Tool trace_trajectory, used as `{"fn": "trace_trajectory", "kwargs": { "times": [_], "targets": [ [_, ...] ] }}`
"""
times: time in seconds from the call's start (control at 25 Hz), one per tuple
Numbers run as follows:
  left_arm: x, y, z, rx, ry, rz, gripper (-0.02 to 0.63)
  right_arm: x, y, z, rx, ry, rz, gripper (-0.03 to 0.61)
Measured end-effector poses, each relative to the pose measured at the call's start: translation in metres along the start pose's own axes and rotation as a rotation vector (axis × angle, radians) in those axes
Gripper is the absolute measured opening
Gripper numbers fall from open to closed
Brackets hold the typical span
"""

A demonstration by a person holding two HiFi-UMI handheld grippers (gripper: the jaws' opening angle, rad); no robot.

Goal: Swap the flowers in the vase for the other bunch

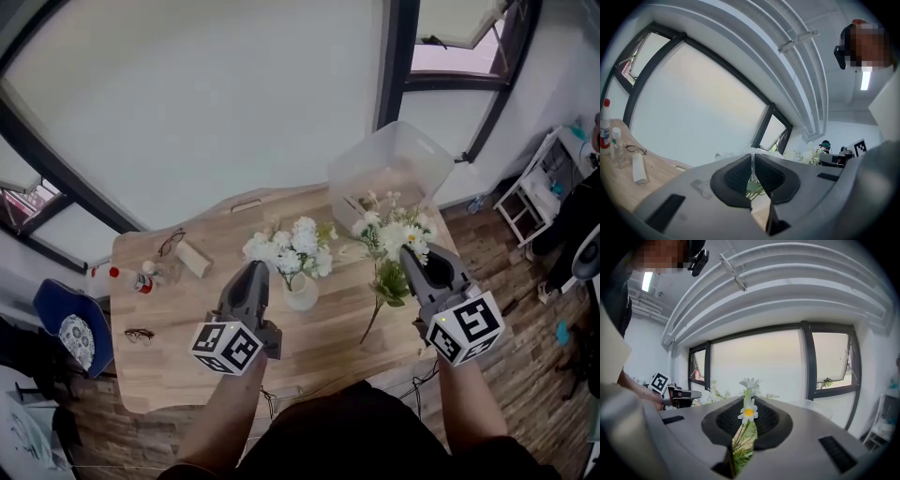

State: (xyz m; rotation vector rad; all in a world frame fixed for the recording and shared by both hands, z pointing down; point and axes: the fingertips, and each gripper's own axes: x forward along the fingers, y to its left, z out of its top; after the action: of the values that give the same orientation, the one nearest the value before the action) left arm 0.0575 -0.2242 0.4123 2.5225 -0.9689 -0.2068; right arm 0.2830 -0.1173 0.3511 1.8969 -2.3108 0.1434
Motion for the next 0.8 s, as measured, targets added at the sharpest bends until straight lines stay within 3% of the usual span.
{"fn": "trace_trajectory", "kwargs": {
  "times": [0.8],
  "targets": [
    [0.0,0.022,-0.053,-0.031,0.066,0.031,0.026,0.019,0.009,-0.024,-0.01,0.077,0.011,0.058]
  ]
}}
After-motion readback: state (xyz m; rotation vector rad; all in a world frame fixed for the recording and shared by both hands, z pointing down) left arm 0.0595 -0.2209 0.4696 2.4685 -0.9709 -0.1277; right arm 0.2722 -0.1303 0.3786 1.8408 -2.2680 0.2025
